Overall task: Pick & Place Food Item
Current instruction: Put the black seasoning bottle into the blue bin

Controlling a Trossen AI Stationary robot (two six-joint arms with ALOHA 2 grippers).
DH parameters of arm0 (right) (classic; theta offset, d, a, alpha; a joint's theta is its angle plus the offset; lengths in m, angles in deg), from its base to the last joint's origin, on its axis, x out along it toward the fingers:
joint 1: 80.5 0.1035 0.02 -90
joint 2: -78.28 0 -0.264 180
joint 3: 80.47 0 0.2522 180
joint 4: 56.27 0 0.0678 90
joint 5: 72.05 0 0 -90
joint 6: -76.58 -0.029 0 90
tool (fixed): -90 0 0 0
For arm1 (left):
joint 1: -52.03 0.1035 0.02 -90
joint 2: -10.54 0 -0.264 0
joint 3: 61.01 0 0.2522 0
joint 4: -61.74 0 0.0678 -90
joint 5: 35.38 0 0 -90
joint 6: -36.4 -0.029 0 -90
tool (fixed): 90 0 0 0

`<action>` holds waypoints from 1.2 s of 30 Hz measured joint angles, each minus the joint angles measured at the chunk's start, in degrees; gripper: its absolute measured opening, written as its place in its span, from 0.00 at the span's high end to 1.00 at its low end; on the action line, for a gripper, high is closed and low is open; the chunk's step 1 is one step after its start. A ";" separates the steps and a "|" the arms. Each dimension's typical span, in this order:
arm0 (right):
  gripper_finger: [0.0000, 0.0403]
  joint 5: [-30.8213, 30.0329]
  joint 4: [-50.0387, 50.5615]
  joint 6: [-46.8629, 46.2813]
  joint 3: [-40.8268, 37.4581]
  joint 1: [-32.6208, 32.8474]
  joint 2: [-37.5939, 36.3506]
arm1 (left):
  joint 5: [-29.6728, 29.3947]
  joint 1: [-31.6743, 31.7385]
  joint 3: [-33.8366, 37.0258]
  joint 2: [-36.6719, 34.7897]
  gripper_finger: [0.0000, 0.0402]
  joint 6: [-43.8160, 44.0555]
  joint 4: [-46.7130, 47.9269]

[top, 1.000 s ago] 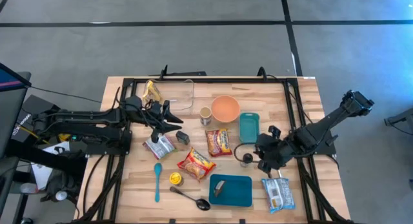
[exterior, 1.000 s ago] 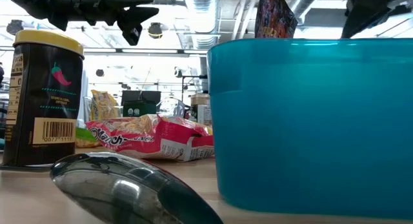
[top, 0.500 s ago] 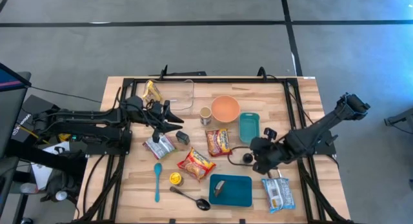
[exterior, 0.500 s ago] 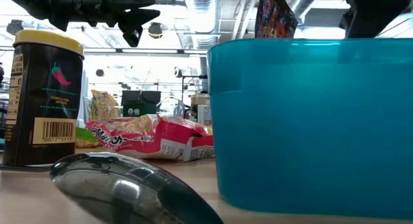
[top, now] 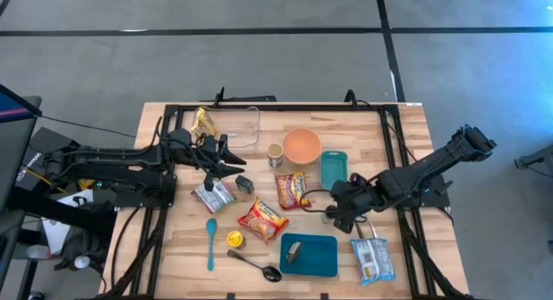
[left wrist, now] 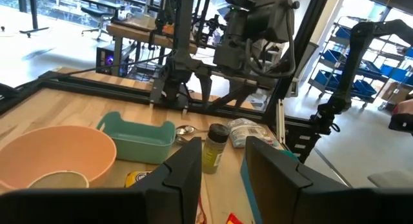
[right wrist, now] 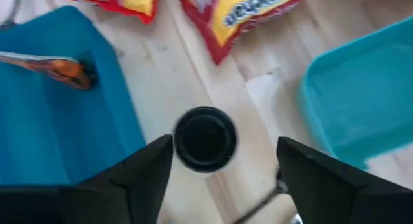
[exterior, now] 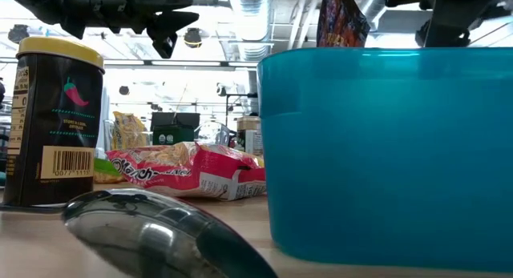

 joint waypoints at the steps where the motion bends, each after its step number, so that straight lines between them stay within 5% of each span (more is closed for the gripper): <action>1: 0.30 0.73 -0.39 0.04 0.00 -0.12 0.00 | 0.00 0.00 0.00 0.00 0.71 0.00 0.02; 36: 0.27 -2.53 -3.49 -5.29 0.11 1.97 10.14 | 0.04 0.02 0.00 0.00 0.71 0.02 0.13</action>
